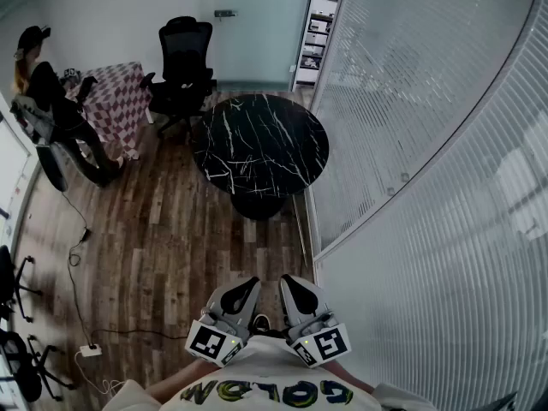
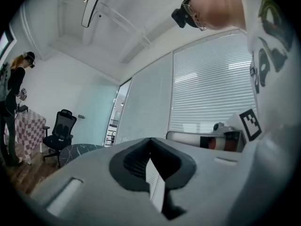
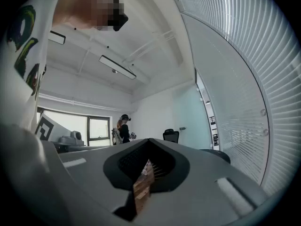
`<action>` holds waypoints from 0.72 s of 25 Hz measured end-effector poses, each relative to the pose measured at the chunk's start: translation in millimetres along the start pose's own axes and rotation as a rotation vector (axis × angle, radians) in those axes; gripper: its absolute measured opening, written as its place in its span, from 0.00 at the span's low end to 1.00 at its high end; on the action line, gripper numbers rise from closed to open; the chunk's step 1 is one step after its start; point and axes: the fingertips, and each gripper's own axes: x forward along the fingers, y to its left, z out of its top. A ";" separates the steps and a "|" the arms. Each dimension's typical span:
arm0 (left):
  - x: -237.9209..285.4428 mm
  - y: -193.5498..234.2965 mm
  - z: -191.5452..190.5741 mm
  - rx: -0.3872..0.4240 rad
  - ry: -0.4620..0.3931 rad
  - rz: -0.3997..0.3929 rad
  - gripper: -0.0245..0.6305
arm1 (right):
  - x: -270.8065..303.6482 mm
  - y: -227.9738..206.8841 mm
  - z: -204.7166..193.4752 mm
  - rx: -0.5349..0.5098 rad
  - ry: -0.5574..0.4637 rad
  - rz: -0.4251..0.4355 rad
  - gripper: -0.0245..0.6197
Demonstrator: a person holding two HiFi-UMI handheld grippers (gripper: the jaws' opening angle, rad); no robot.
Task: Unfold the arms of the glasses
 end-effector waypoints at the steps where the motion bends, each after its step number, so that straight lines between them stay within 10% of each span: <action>1: 1.1 0.0 0.6 -0.001 0.001 0.001 0.04 | 0.3 -0.7 0.9 0.004 0.000 0.003 0.04; 18: 40.0 -18.7 -7.4 -0.019 0.021 -0.005 0.04 | -11.4 -42.2 4.6 0.007 0.006 -0.006 0.04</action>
